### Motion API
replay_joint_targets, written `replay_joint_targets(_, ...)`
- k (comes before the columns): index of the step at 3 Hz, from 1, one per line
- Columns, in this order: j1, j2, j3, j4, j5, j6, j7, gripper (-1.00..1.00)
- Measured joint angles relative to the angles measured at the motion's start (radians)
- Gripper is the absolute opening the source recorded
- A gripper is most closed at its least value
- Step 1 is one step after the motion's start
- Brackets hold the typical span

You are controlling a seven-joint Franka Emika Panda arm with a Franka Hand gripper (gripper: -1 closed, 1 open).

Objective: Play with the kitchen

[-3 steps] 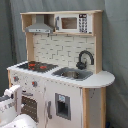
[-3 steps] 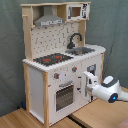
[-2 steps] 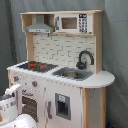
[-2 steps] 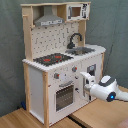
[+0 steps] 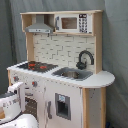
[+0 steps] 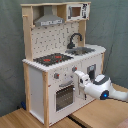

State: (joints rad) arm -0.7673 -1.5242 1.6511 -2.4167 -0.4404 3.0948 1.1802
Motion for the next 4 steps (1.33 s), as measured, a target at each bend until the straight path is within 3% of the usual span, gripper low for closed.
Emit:
replay_joint_targets(1,-0.028,-0.002,0.016,0.037,0.000,-0.050,0.072,1.00)
replay_joint_targets(2,-0.028,-0.002,0.018,0.040,0.000,-0.068,0.102,1.00)
replay_joint_targets(3,-0.028,-0.002,0.018,0.040,0.000,-0.068,0.102,-1.00)
replay_joint_targets(4,-0.004,-0.006,0.037,0.045,-0.002,-0.140,0.115,-1.00)
